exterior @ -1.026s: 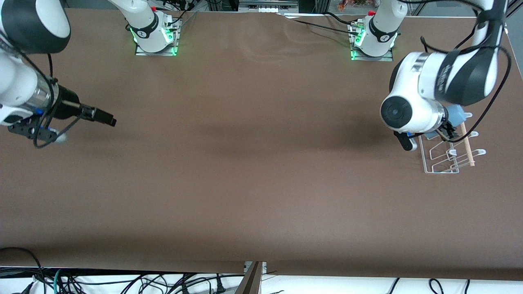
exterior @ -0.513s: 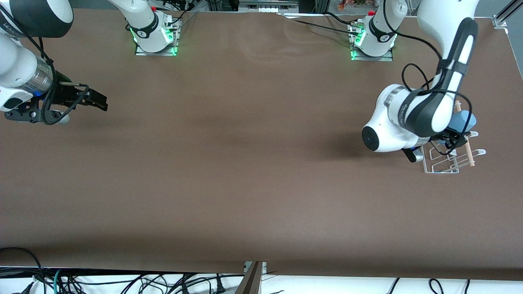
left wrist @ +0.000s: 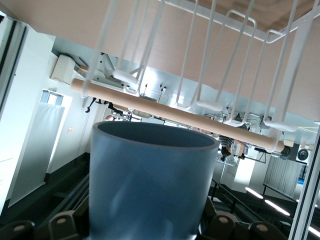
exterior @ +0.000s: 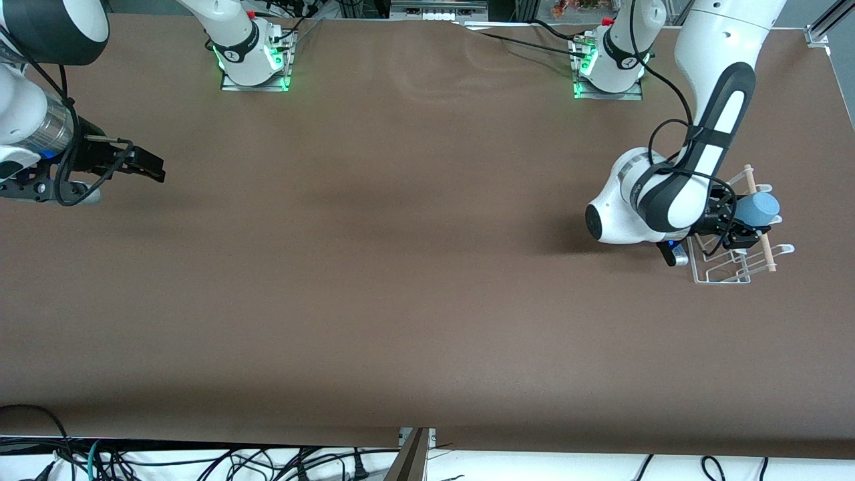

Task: Transfer cup to left arm and place on rack
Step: 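Lower the cup onto the rack pegs with the left gripper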

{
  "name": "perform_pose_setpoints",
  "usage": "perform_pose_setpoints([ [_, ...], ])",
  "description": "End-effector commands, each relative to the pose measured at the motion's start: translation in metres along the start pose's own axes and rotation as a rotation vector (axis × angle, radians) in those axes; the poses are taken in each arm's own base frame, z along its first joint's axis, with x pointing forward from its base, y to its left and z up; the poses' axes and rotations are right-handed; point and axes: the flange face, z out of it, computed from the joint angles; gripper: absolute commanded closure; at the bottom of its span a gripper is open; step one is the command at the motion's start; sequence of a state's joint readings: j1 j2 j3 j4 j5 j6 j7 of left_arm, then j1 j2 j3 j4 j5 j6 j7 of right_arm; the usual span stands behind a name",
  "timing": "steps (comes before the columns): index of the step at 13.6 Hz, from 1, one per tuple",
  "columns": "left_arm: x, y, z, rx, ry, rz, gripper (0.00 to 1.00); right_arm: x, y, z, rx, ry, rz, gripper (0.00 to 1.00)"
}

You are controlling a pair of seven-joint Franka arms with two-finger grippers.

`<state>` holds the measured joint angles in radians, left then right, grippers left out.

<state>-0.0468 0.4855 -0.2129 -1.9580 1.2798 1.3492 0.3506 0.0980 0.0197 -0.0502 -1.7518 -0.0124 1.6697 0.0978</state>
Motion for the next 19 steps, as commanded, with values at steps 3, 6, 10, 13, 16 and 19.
perform_pose_setpoints([
  [3, 0.009, 0.043, 0.033, 0.087, -0.023, -0.087, 0.99, -0.002, -0.006, 0.003, -0.02, -0.005, -0.03, 0.01],
  [6, 0.012, 0.05, 0.035, 0.09, -0.029, -0.084, 0.99, -0.001, -0.001, 0.003, -0.037, -0.002, -0.031, 0.01],
  [10, 0.008, 0.047, 0.034, 0.091, -0.028, -0.092, 0.99, -0.002, -0.001, 0.003, -0.038, -0.008, -0.029, 0.01],
  [13, 0.013, 0.049, 0.035, 0.09, -0.025, -0.083, 0.93, -0.002, -0.004, 0.003, -0.039, -0.008, -0.027, 0.01],
  [16, 0.015, 0.05, 0.035, 0.093, -0.018, -0.079, 0.28, -0.002, -0.005, 0.003, -0.039, -0.007, -0.024, 0.01],
  [19, 0.015, 0.049, 0.034, 0.094, -0.017, -0.081, 0.0, -0.002, -0.006, 0.003, -0.039, -0.007, -0.026, 0.01],
])
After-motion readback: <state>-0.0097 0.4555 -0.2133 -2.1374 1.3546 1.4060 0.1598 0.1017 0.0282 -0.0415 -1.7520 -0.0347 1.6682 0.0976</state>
